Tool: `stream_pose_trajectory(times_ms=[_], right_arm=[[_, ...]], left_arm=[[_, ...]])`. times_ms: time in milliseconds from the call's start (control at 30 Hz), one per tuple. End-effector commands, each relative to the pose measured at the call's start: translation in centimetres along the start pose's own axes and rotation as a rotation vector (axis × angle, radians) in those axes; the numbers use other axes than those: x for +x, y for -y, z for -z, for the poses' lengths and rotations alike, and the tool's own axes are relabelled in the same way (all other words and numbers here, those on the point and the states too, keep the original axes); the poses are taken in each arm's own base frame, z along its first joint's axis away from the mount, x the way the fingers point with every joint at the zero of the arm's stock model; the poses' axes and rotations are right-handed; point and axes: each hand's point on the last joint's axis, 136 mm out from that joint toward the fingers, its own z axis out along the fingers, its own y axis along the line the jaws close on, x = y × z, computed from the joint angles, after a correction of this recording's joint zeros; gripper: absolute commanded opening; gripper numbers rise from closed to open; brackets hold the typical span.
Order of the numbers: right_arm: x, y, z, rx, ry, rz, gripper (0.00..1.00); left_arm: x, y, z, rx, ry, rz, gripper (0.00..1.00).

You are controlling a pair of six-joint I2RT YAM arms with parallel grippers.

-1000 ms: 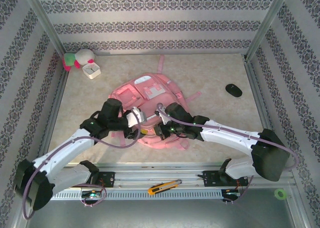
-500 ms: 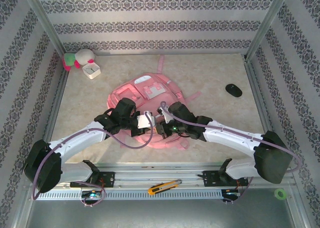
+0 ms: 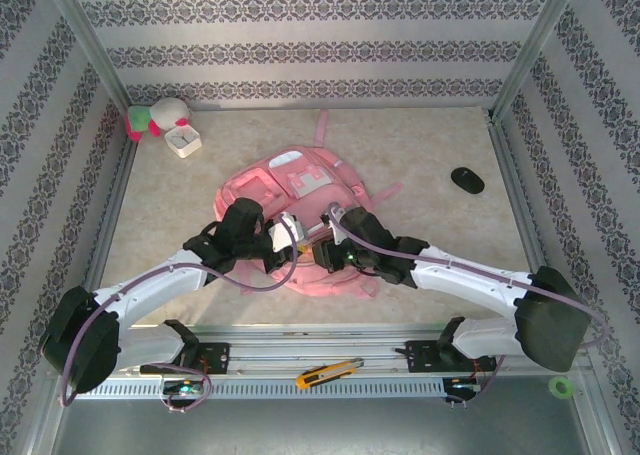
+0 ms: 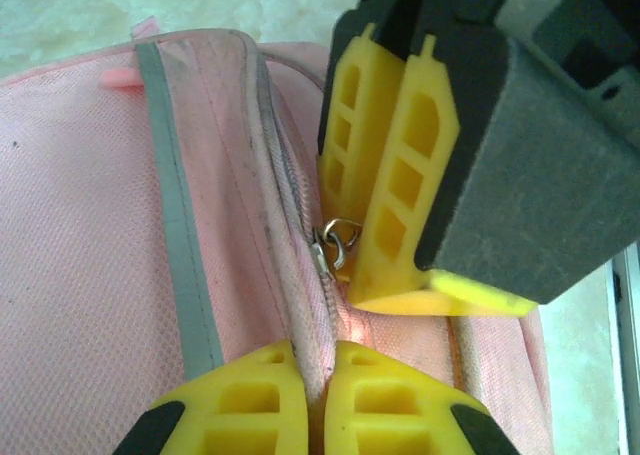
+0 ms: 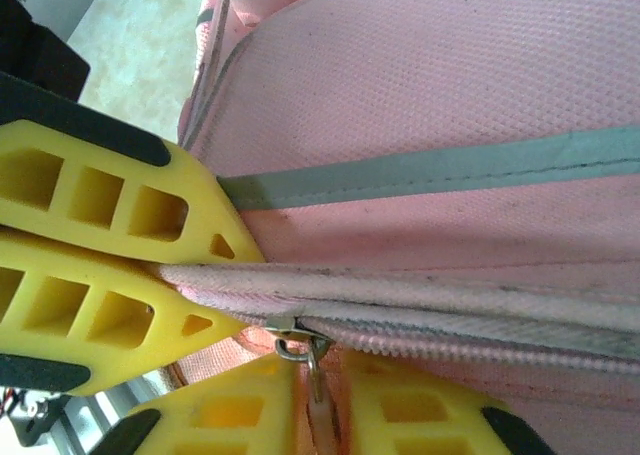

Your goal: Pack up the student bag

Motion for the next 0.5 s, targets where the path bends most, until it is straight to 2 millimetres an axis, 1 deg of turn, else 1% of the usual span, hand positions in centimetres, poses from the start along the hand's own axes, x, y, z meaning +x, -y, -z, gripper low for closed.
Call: stream_pose_trajectory(times_ms=[0,33,100,200,267,333,433,467], right_arm=[[0.9,0.9,-0.2,0.046,0.027,-0.031,0.03],[0.8,1.1,0.3,0.053,0.041,-0.030,0.00],[0.7,1.6,1.4,0.076,0.061,-0.025,0.00],[0.8,3.3,3.2,0.095,0.067,-0.044,0.00],[0.7,4.5,4.2,0.093,0.061,-0.066,0.00],[0.4,5.1,4.8,0.077,0.053,-0.073,0.00],[-0.4,4.4,4.9,0.029,0.046,-0.047,0.00],[-0.5,3.8,4.7,0.005,0.037,-0.040,0.00]], left_arm=[[-5.4,-0.7,1.7,-0.016,0.210,-0.018,0.00],[-5.1,-0.7,1.8,-0.018,0.199,-0.019,0.00],[-4.3,-0.9,2.1,-0.025,0.173,-0.024,0.00],[-2.7,-0.9,2.9,-0.025,0.129,-0.043,0.00],[-1.5,-0.6,3.5,-0.008,0.088,-0.059,0.00],[-0.5,-0.2,4.0,0.011,0.046,-0.086,0.00],[0.5,0.2,4.5,0.031,-0.006,-0.113,0.00],[0.5,0.2,4.5,0.034,-0.004,-0.113,0.04]])
